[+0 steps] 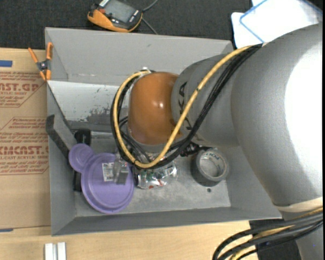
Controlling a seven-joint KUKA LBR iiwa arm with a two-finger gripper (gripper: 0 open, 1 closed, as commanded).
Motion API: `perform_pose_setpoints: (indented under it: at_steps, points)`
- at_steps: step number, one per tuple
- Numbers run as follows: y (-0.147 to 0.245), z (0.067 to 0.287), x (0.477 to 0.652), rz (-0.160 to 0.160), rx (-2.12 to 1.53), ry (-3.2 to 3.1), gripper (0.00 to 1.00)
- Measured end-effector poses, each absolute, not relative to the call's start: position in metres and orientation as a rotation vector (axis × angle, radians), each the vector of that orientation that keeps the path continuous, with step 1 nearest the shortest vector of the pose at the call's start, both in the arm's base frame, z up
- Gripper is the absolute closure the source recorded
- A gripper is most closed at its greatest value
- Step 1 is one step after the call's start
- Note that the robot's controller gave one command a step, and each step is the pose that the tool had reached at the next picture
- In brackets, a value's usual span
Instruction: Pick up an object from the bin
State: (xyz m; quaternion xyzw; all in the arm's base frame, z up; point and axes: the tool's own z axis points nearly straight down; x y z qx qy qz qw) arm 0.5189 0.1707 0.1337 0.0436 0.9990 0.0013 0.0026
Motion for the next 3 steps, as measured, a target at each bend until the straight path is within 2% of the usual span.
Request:
perform_pose_setpoints:
  at_steps: [1, 2, 3]
  points:
    - [0.171, 0.134, 0.519, 0.004, 0.137, 3.133, 1.0]
    - [0.164, 0.201, 0.532, 0.009, 0.133, 3.126, 1.0]
    - [0.162, 0.195, 0.527, 0.006, 0.135, 3.132, 1.0]
